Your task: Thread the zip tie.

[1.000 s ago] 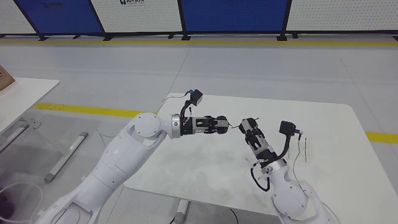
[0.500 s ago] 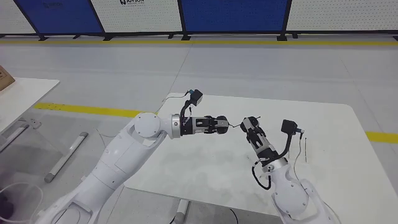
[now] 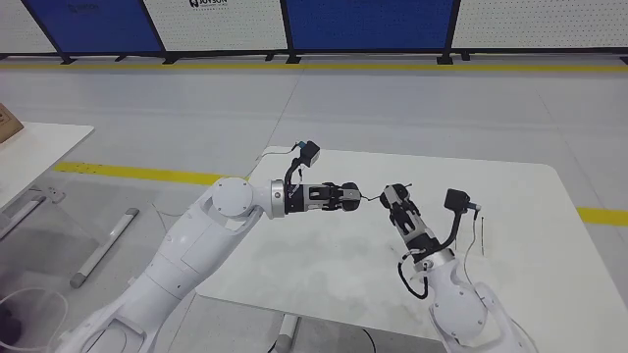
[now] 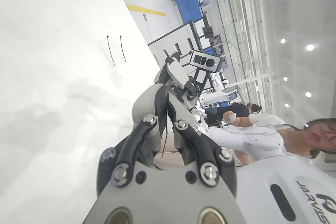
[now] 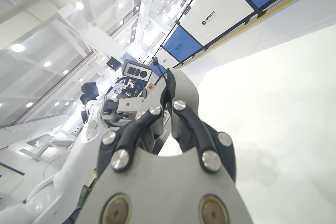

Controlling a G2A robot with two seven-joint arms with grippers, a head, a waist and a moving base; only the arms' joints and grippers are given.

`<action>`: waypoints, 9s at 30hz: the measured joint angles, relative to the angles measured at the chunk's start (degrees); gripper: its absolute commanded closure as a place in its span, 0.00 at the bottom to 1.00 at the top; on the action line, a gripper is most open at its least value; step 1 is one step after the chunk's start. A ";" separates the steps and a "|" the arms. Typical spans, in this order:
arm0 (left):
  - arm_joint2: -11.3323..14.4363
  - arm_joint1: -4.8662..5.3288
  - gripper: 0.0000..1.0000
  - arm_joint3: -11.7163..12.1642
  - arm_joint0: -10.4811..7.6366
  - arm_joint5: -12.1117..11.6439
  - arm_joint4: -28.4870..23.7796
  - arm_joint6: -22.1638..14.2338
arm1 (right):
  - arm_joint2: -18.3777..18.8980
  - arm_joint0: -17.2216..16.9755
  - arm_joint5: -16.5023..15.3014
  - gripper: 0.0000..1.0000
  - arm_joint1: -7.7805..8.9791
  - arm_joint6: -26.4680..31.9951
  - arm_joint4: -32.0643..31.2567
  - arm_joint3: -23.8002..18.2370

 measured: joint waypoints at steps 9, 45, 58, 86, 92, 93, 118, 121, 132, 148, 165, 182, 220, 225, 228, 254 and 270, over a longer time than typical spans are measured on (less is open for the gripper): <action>0.00 0.00 1.00 0.00 0.00 0.00 0.00 0.00 | 0.92 -0.86 -0.61 1.00 -0.25 -0.29 0.49 0.07; 0.00 0.00 1.00 0.00 0.00 0.00 0.00 0.00 | 1.32 -0.45 -1.00 0.89 -1.64 1.88 1.46 1.19; 0.00 0.00 1.00 0.00 0.00 0.00 0.00 0.00 | 2.06 -2.66 -0.37 0.65 -1.56 3.08 -0.90 -0.49; 0.00 0.00 1.00 0.00 0.00 0.00 0.00 0.00 | 3.36 -3.88 -0.58 1.00 -1.53 6.97 -2.16 -3.67; 0.00 0.00 1.00 0.00 0.00 0.00 0.00 0.00 | 3.83 -1.93 1.26 1.00 -1.55 11.50 -0.41 -3.23; 0.00 0.00 1.00 0.00 0.00 0.00 0.00 0.00 | 3.79 -1.70 1.55 1.00 -1.56 11.94 -0.39 -3.04; -0.23 -0.07 1.00 -1.28 0.29 1.40 -0.23 -0.32 | 4.36 1.39 0.44 1.00 -1.45 19.65 1.79 -0.58; -0.41 -0.03 1.00 -1.24 0.39 1.42 -0.15 -0.23 | 4.36 1.42 0.42 1.00 -1.45 19.83 2.32 -0.50; -0.44 -0.03 1.00 -1.41 0.48 2.24 1.59 1.06 | 4.56 1.11 -0.29 1.00 -1.35 19.51 2.45 -0.41; -0.64 0.02 1.00 -1.67 0.27 4.05 3.33 1.82 | 5.11 0.49 0.68 1.00 -1.18 19.10 2.16 -0.37; -0.62 0.06 0.83 -1.54 -0.08 6.22 4.11 1.50 | 5.18 0.14 2.05 1.00 -1.07 18.69 1.16 -0.96; -0.09 0.15 0.77 -1.39 -0.41 7.71 6.35 0.71 | 4.74 -0.31 2.70 1.00 -1.06 18.04 0.38 -1.43; 1.54 -0.08 1.00 -0.78 -1.77 8.85 7.24 -0.32 | 3.91 0.30 3.21 1.00 -1.27 17.37 -0.24 -1.14; 1.47 -0.02 1.00 -0.88 -1.64 8.71 7.25 -0.42 | 3.94 0.30 3.13 1.00 -1.26 17.57 -0.26 -1.12; 1.41 0.02 1.00 -0.93 -1.56 8.71 7.21 -0.59 | 3.94 0.30 3.07 1.00 -1.26 17.64 -0.27 -1.12; 1.49 0.04 0.76 -0.34 -2.07 9.25 6.06 -1.35 | 3.77 0.72 3.59 1.00 -1.29 18.03 -0.86 -0.89; 2.28 0.02 1.00 -0.03 -2.70 10.14 6.96 -2.02 | 3.35 0.76 3.66 1.00 -1.33 17.95 -1.82 -1.05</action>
